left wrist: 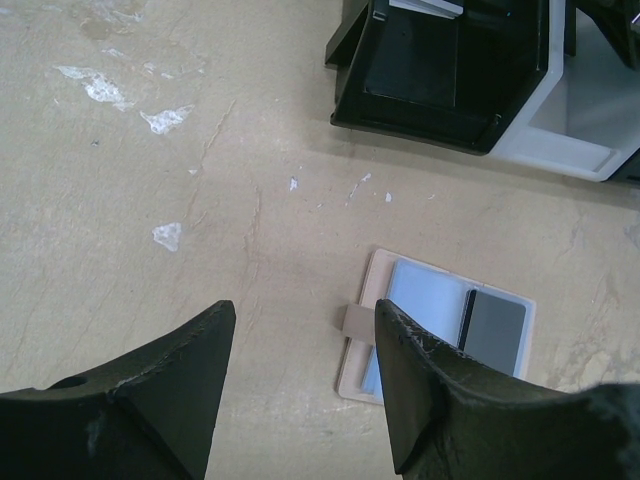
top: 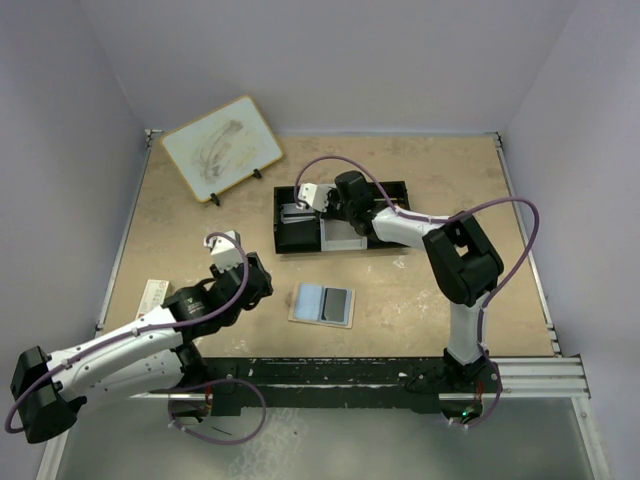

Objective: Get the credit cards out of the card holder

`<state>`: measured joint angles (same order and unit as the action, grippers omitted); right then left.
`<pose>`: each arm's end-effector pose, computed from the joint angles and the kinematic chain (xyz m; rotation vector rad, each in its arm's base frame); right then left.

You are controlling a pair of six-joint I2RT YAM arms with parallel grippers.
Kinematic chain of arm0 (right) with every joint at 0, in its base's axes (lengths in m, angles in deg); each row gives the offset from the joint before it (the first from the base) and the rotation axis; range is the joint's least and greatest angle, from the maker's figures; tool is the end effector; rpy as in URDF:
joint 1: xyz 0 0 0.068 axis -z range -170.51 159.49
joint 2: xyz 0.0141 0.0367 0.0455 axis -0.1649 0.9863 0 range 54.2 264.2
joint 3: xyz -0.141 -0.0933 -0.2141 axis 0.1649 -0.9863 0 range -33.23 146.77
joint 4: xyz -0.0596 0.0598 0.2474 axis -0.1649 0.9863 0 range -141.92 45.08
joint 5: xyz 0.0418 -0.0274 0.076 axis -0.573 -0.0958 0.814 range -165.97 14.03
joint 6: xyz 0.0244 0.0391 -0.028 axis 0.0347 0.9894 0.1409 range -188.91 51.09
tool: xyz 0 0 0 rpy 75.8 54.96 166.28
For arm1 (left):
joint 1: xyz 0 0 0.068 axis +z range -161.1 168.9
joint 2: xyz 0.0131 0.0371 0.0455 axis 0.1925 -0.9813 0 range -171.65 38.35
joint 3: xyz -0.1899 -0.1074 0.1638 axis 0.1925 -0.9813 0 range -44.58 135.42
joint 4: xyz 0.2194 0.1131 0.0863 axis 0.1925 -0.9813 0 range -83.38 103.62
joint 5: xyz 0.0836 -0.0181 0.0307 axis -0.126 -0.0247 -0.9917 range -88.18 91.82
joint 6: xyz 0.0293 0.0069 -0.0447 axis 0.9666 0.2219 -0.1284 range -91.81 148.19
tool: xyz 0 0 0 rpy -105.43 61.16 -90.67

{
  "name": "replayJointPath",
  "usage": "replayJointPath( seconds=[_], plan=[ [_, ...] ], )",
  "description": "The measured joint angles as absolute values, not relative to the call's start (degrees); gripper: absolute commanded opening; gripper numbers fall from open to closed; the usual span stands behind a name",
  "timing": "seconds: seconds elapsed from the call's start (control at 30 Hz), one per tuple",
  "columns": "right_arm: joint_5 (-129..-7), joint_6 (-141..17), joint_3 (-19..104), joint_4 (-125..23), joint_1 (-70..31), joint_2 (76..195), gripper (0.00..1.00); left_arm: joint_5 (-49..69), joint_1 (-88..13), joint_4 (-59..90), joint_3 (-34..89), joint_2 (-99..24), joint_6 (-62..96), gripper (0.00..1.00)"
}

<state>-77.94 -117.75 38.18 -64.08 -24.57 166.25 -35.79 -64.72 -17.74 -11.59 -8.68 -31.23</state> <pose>0.3655 0.2457 0.1919 -1.3563 1.5678 -0.1943 0.1148 -0.1193 0.2328 -0.4122 2.1504 -0.3349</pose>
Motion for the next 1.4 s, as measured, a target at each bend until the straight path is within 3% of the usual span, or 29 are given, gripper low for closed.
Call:
replayJointPath(
  seconds=[0.33,0.57,0.63,0.73,0.97,1.4],
  plan=[
    [-79.2,-114.4,38.2,-64.4,-24.5,166.3,0.30,-34.1,-64.7,-17.3,-11.6,-9.7,-30.7,0.57],
    [-79.6,-97.3,36.0,-64.3,-24.2,158.7,0.33,-28.6,-64.7,-12.4,-11.5,-10.1,-28.1,0.57],
    [-81.5,-89.2,33.3,-65.3,-24.2,152.4,0.27,-26.6,-64.7,-10.7,-11.2,-11.0,-27.5,0.57],
    [-82.8,-79.2,34.1,-63.9,-23.9,147.2,0.06,-24.7,-64.7,-8.6,-10.3,-13.1,-26.2,0.57],
    [-77.4,-64.4,49.8,-50.7,-22.7,159.1,0.00,-23.9,-64.7,-8.4,-8.2,-15.9,-25.6,0.57],
    [-77.8,-54.3,51.0,-35.5,-23.5,170.2,0.00,-27.7,-64.7,-12.2,-8.2,-10.1,-26.8,0.57]
  ],
)
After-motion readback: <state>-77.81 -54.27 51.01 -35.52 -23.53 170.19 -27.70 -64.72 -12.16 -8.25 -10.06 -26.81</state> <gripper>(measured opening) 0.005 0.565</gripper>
